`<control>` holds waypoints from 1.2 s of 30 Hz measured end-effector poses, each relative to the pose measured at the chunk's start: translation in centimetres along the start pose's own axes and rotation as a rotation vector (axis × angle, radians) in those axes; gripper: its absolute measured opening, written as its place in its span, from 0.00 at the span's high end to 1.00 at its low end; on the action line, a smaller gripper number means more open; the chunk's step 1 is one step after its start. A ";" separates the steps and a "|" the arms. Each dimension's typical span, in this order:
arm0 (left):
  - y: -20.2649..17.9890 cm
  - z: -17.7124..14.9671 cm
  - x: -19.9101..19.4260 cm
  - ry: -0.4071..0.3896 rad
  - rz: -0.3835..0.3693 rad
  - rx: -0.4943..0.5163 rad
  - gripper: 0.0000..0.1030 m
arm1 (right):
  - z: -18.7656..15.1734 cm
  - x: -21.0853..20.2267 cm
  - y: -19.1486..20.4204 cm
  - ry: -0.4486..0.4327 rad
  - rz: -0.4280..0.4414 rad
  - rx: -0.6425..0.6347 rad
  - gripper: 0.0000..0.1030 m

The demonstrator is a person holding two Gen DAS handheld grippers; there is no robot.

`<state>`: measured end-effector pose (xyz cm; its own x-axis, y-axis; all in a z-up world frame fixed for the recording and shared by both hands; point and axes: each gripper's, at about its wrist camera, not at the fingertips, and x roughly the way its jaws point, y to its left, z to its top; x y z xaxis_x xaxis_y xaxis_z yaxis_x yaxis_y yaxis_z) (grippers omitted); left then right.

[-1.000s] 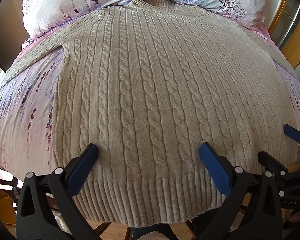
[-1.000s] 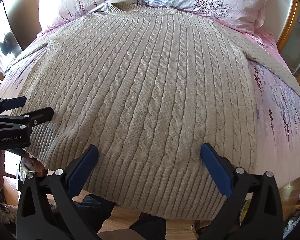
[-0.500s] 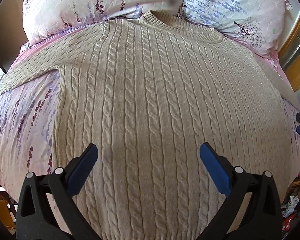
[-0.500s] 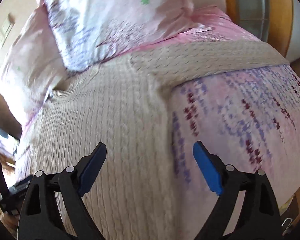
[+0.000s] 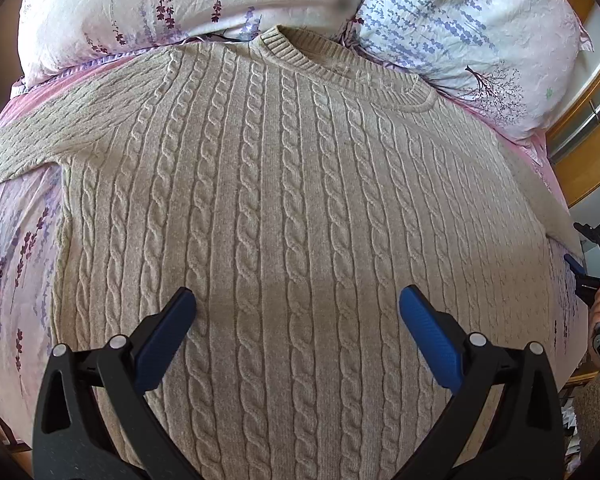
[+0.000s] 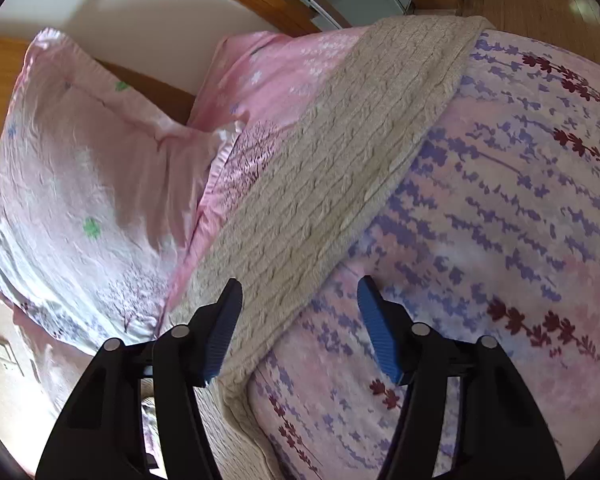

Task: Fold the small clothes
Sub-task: 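Move the right tool to a sweater sleeve and grasp its cuff, then fold the held sleeve across the sweater body with the right tool, release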

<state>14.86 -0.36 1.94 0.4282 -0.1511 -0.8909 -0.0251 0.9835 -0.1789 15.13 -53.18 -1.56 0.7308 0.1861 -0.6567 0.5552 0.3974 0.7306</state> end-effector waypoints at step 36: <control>3.2 3.0 -2.8 -0.179 -0.142 -0.159 0.02 | -16.7 6.9 13.2 0.324 0.216 -0.530 0.88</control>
<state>16.25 3.48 5.15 0.5900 -0.2526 -0.7669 -0.0886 0.9238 -0.3725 20.92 -31.68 0.41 0.6014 0.5399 -0.5889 0.0777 0.6941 0.7157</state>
